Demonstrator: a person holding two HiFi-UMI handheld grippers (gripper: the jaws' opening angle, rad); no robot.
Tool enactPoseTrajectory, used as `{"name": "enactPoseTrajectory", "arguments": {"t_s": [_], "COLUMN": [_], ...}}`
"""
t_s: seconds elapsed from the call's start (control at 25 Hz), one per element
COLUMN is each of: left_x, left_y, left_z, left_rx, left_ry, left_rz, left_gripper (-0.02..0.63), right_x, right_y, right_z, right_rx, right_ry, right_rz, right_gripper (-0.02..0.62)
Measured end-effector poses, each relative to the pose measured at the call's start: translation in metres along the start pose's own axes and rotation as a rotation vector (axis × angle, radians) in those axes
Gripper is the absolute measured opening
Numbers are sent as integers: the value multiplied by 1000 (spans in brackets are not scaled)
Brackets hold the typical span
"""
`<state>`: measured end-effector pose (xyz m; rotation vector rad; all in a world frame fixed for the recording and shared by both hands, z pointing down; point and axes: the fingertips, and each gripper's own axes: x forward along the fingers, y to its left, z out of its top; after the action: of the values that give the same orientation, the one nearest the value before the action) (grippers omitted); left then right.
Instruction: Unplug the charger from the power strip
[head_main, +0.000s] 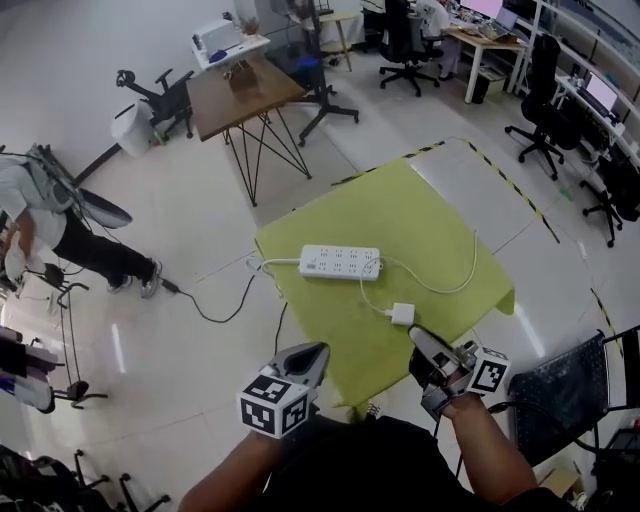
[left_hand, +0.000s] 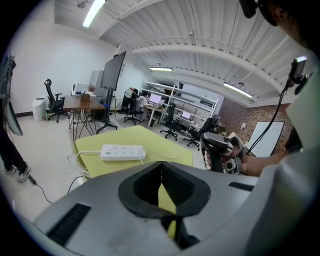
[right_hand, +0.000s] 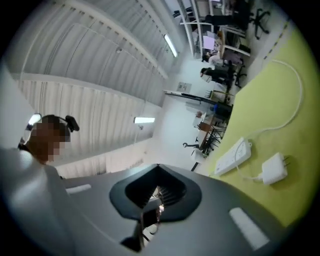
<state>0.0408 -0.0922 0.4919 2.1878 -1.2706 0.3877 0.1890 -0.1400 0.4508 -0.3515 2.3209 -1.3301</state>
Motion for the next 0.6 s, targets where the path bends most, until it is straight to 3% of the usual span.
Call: {"name": "enactPoseTrajectory", "arguments": {"t_s": [0.24, 0.48, 0.6], "left_x": [-25, -82, -102], "left_y": [-10, -24, -29], "left_z": [-2, -19, -41], "left_rx": [31, 82, 67], "left_ry": [-42, -58, -51], "left_rz": [-37, -80, -114], "left_gripper": [8, 8, 8], "right_x": [-9, -42, -58], "right_y": [32, 53, 66], "right_z": [-29, -80, -113], "right_rx": [-204, -495, -628], "right_ry": [49, 186, 250], "right_rz": [-107, -500, -604], "right_gripper": [2, 2, 2]}}
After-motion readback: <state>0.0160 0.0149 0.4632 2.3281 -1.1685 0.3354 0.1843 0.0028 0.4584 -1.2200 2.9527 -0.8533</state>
